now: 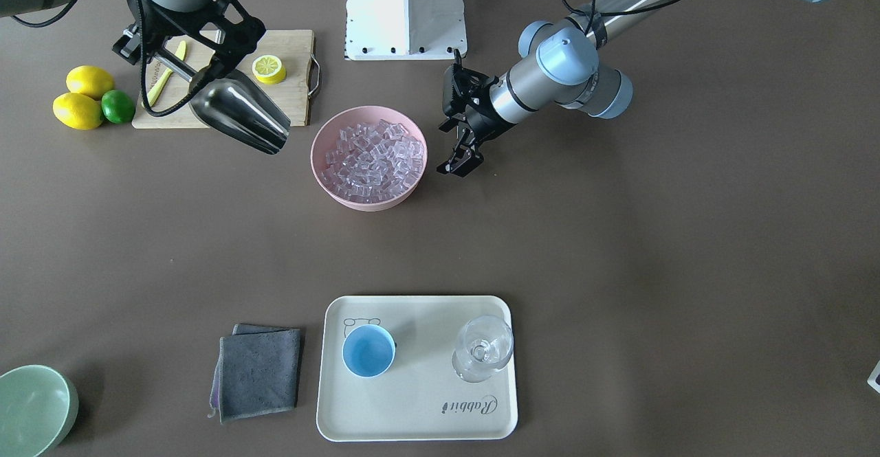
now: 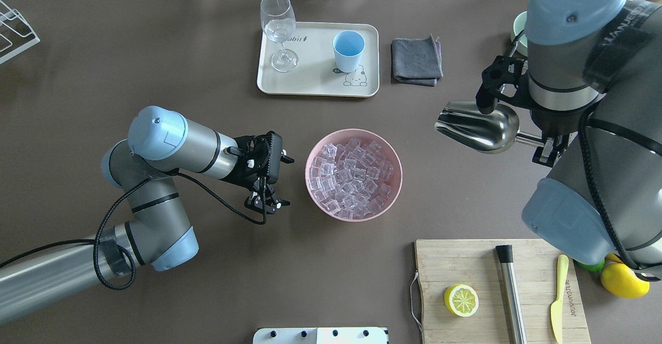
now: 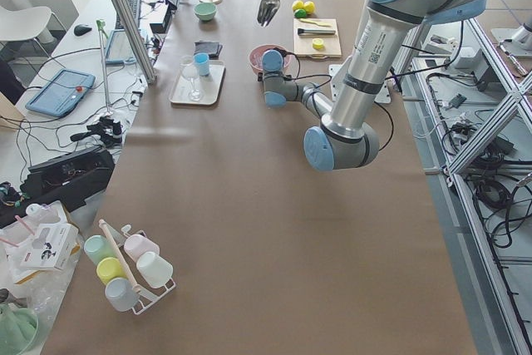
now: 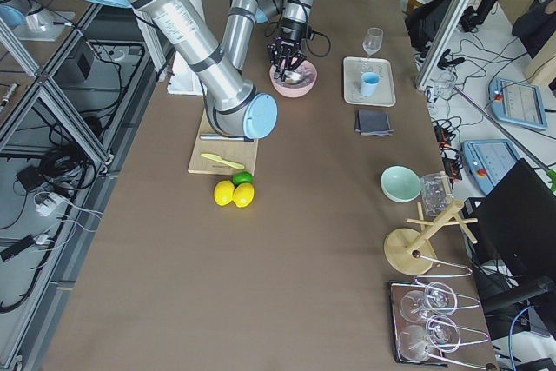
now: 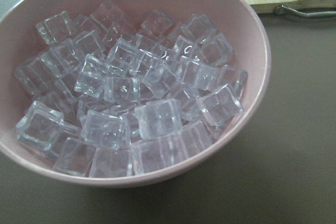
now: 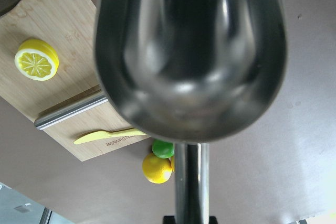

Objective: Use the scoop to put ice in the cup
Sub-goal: 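Carry the scoop over the pink bowl with the right gripper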

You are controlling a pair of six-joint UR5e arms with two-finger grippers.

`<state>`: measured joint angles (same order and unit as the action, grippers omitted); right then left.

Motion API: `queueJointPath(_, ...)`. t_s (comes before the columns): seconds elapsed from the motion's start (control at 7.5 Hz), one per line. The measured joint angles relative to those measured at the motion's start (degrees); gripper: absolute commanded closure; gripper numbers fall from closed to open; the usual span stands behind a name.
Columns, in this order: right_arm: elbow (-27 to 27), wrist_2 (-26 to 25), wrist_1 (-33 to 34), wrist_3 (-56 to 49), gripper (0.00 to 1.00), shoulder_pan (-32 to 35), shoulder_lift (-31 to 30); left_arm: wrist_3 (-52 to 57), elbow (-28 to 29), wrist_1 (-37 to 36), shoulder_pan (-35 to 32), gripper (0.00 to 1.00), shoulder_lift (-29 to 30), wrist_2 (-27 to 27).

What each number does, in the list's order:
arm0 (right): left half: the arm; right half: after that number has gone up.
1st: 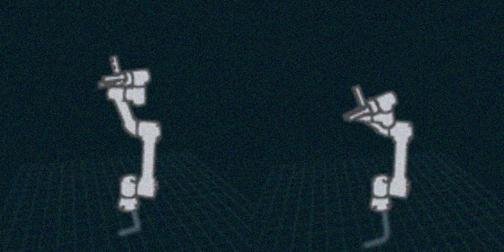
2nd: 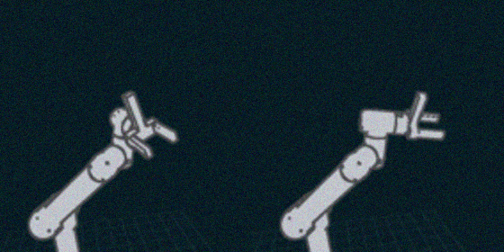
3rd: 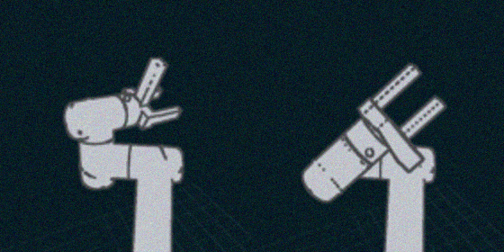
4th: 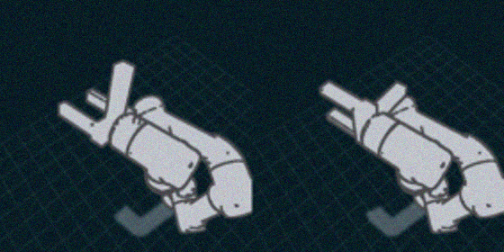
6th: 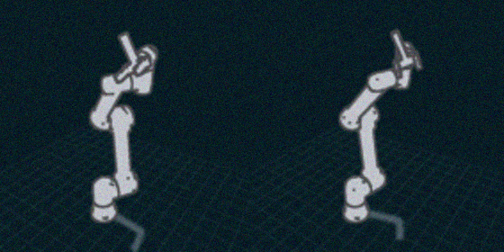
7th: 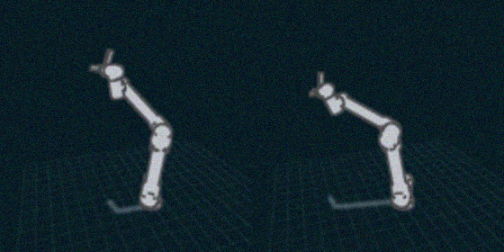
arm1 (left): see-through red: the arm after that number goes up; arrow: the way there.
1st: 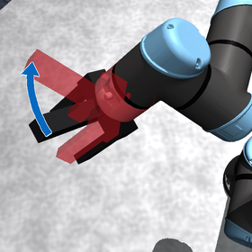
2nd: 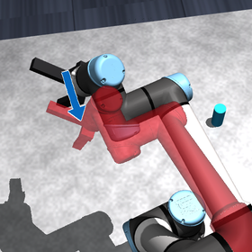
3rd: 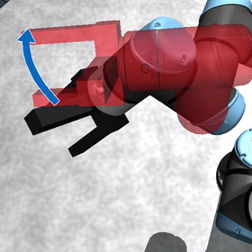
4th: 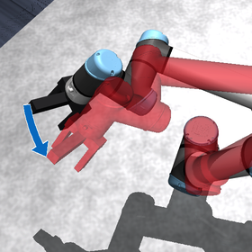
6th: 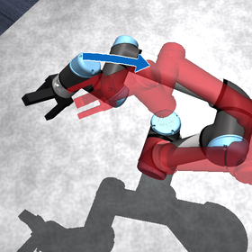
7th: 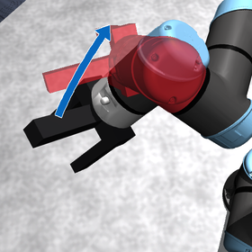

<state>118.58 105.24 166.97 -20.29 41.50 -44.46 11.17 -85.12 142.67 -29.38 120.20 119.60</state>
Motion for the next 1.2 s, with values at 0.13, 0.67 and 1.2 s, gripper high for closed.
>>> queueJointPath(0.13,-3.34,-0.78,3.87,-1.29,1.00,-1.17,3.92,-0.08,-0.18,-0.18,-0.03,0.01,0.09,-0.07)
queueJointPath(0.67,-13.76,-2.91,7.10,-5.16,1.00,-3.84,10.32,0.04,-1.17,-2.68,-1.76,0.01,0.64,0.12)
queueJointPath(1.2,-21.94,-7.56,6.95,-5.31,1.00,-7.11,13.53,0.16,-1.45,-3.10,-1.83,0.01,0.14,0.15)
